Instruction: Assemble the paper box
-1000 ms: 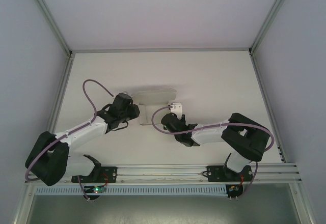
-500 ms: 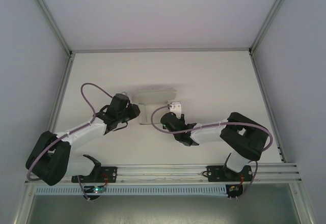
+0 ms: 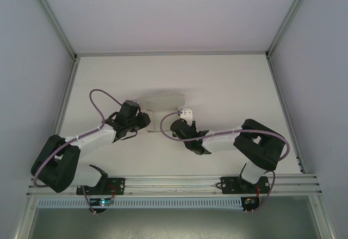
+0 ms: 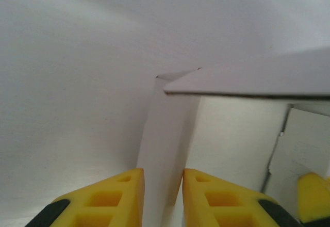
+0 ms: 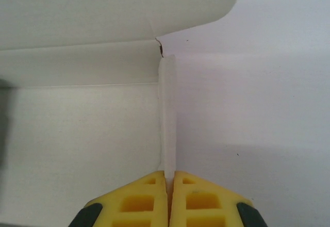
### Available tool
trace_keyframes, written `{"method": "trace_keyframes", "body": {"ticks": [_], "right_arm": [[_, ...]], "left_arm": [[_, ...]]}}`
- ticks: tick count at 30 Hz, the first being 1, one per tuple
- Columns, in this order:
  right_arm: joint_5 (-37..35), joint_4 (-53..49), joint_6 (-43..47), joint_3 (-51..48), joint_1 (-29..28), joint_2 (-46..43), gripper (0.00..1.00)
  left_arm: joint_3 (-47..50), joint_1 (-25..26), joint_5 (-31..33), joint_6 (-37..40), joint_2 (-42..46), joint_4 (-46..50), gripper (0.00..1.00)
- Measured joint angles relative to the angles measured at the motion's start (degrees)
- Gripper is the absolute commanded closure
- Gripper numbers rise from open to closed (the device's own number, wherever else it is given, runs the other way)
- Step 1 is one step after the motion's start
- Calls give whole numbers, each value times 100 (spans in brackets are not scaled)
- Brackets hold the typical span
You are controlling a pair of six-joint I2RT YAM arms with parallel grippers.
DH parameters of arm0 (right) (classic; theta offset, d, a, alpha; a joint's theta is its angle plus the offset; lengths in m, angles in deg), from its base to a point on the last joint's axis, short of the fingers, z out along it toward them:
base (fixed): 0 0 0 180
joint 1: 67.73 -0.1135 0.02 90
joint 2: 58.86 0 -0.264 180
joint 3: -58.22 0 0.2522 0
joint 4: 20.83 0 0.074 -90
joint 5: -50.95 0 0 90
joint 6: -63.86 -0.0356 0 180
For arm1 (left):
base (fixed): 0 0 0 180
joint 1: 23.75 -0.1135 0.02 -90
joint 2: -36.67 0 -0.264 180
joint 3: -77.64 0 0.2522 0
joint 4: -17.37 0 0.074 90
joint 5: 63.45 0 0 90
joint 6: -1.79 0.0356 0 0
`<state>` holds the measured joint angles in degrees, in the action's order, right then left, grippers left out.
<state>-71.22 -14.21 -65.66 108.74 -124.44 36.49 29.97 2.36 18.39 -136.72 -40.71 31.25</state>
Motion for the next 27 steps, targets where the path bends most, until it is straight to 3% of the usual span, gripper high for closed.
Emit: {"method": "trace_keyframes", "body": {"ticks": [12,20,27], "right_arm": [[37,-4,-61,4,35,2,100],[11,-7,-79,4,87,0,100],[7,-9,-76,4,109,0,100]], "left_arm": [[-352,-31,245,87,-623,-72,94],[-861,111,577,293,-1080,153,88],[-1329,422,1263,437,-1384,776,90]]}}
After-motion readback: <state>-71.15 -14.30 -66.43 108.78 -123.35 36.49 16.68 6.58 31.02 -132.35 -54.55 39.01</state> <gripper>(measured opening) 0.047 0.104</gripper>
